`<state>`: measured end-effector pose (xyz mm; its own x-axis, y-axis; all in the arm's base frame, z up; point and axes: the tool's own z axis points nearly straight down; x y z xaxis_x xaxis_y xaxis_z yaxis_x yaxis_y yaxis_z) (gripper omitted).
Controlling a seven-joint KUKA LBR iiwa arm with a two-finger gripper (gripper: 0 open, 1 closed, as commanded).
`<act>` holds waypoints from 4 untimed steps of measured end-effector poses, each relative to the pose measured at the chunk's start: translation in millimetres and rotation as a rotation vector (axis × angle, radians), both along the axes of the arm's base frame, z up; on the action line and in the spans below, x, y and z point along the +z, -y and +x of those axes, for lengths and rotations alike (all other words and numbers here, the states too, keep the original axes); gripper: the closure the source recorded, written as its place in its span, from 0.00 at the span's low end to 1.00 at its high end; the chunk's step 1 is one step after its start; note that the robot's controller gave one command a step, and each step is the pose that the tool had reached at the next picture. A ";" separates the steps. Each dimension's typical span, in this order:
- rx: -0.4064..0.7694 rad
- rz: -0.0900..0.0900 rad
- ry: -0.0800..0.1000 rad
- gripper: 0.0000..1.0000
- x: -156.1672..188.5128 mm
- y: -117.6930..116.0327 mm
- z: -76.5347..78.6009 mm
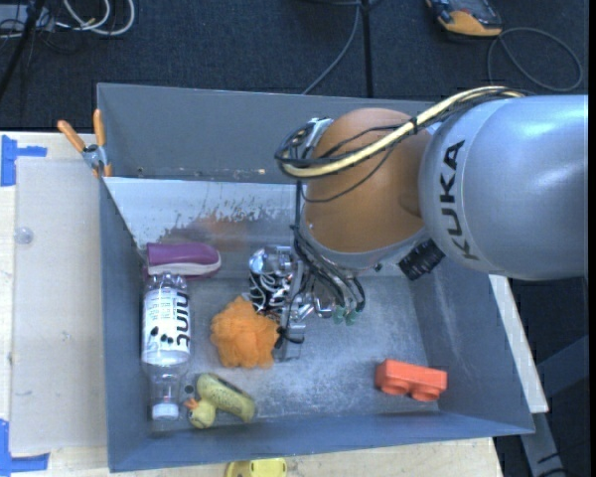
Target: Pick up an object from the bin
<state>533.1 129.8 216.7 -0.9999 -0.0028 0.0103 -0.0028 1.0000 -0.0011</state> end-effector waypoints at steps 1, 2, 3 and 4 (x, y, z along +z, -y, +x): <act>-0.003 0.001 0.008 0.00 4.4 0.7 1.6; -0.014 0.003 0.014 0.00 -32.6 2.6 5.7; -0.127 0.002 0.025 1.00 -136.7 1.5 3.1; -0.128 0.002 0.025 1.00 -136.7 1.5 3.2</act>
Offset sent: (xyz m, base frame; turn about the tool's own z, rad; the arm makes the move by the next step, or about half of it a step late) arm 0.0089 -0.0101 -0.1437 0.0562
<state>536.3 128.4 80.0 -0.9921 0.1245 -0.0141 0.1245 0.9922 0.0026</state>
